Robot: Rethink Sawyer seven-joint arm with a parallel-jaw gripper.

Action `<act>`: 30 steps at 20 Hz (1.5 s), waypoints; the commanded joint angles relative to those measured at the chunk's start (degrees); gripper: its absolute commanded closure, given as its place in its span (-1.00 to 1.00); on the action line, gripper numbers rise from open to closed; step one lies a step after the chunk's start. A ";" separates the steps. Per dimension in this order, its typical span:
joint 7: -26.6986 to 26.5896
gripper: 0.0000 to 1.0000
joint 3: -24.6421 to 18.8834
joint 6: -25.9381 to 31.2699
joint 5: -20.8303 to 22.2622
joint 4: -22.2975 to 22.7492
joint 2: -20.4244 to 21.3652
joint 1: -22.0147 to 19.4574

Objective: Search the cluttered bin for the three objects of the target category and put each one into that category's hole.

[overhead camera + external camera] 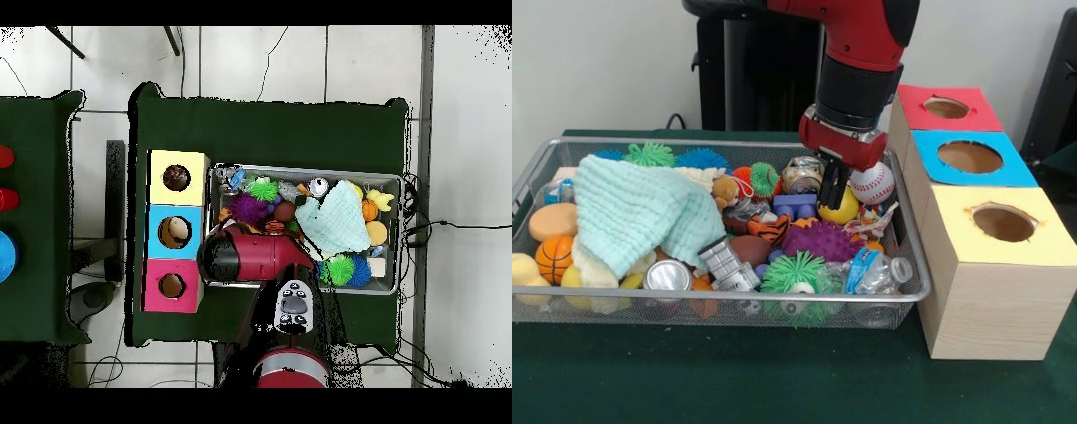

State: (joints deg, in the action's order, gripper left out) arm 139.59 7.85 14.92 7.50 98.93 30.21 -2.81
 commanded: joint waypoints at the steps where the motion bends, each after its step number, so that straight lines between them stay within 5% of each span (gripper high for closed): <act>1: -0.15 1.00 -5.67 -1.82 3.72 4.01 -1.37 -0.29; 18: 4.50 1.00 -3.23 -1.67 1.55 2.35 -3.03 5.28; 30: 2.78 1.00 -4.73 -3.84 2.49 2.75 -3.24 2.84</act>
State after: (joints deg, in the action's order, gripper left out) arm 139.59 8.52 14.59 9.08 101.24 29.24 1.45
